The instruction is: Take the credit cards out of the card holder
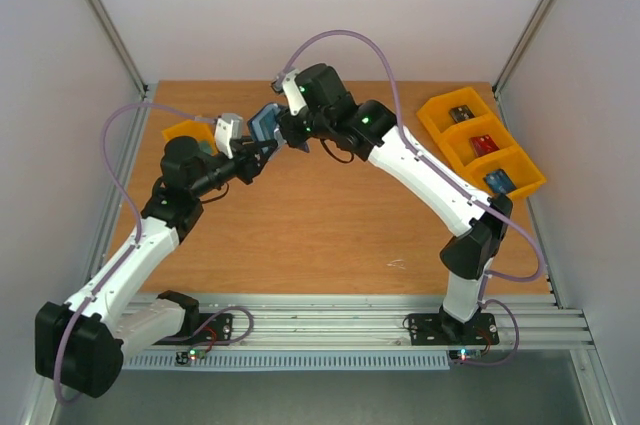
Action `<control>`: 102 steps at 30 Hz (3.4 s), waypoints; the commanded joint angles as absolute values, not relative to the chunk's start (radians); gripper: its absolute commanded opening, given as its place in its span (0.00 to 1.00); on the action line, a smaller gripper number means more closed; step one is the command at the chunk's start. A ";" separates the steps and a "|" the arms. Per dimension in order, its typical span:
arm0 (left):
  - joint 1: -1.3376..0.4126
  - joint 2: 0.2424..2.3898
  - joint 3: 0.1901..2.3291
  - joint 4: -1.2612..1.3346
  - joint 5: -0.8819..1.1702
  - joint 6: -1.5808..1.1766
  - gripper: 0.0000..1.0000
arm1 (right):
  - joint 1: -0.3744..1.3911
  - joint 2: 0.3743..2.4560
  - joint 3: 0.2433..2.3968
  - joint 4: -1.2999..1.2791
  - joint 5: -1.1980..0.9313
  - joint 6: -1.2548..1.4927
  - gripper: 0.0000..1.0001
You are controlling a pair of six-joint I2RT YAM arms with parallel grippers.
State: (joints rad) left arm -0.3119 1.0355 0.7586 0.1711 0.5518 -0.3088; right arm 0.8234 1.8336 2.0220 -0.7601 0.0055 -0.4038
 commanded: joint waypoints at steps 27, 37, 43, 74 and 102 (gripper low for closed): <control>-0.225 0.993 0.739 0.241 0.629 -0.339 0.37 | 0.604 1.650 1.844 -0.684 -0.706 -0.444 0.01; -0.221 0.994 0.734 0.312 0.806 -0.307 0.54 | 0.596 1.649 1.849 -0.706 -0.861 -0.465 0.01; -0.221 0.997 0.735 0.334 0.886 -0.331 0.63 | 0.597 1.651 1.856 -0.708 -0.902 -0.468 0.01; -0.370 1.060 0.793 -0.150 -0.152 0.913 0.00 | 0.653 1.609 1.698 -0.552 -0.710 -0.348 0.31; -0.315 1.046 0.903 -0.173 0.361 -0.233 0.00 | 0.678 1.764 1.683 -0.374 -0.705 -0.070 0.10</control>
